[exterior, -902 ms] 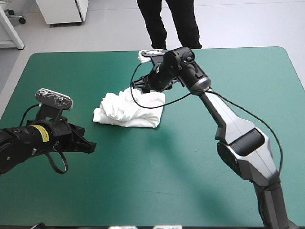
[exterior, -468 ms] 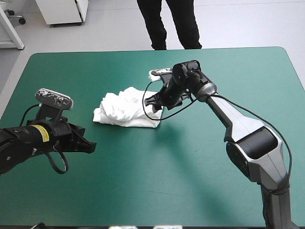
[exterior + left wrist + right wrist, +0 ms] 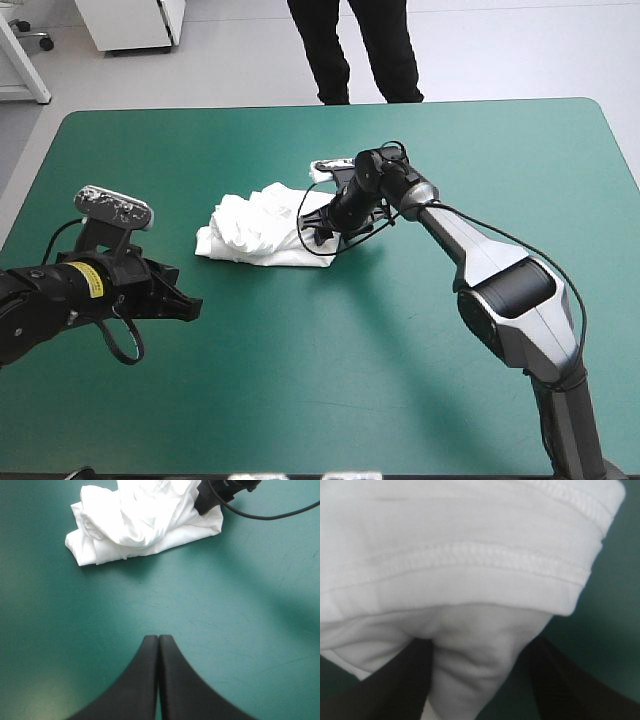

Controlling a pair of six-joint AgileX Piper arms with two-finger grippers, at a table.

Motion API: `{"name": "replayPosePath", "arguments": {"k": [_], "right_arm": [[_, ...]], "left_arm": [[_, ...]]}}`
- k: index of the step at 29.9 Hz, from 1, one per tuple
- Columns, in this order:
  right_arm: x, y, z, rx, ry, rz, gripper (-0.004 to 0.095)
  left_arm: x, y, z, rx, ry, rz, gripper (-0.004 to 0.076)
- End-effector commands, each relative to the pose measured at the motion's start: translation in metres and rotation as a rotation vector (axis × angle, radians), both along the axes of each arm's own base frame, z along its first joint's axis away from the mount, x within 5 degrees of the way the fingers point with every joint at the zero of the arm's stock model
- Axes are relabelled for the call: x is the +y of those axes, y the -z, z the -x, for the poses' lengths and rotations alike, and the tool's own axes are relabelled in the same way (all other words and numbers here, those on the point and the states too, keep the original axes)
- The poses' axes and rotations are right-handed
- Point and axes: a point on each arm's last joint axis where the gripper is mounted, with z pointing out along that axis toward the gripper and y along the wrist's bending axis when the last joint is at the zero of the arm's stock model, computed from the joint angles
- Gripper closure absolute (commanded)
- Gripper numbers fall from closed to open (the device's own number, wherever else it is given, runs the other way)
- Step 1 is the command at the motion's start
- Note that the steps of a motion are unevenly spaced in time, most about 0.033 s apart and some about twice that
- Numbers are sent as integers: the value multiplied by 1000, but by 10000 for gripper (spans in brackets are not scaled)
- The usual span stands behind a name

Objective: Fold the cloth

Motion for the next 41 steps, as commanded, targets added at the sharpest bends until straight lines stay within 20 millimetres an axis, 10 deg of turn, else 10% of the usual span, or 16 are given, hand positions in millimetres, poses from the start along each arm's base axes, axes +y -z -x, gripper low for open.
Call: {"name": "replayPosePath", "arguments": {"k": [1, 4, 15, 27, 41], "right_arm": [[-1, -30, -4, -126, -8, -58, 634], [-5, -29, -6, -184, -62, 2, 914], [-59, -47, 3, -203, -110, 270, 925], [-207, -67, 36, -185, 163, 308, 925], [-376, -30, 107, -77, 654, 387, 925]], "left_arm": [[3, -6, 6, 5, -11, 20, 733], [3, -6, 6, 7, -18, 25, 733], [2, -6, 5, 12, -30, 35, 733], [2, -6, 5, 7, -29, 38, 733], [2, -7, 4, -3, -25, 41, 733]]}}
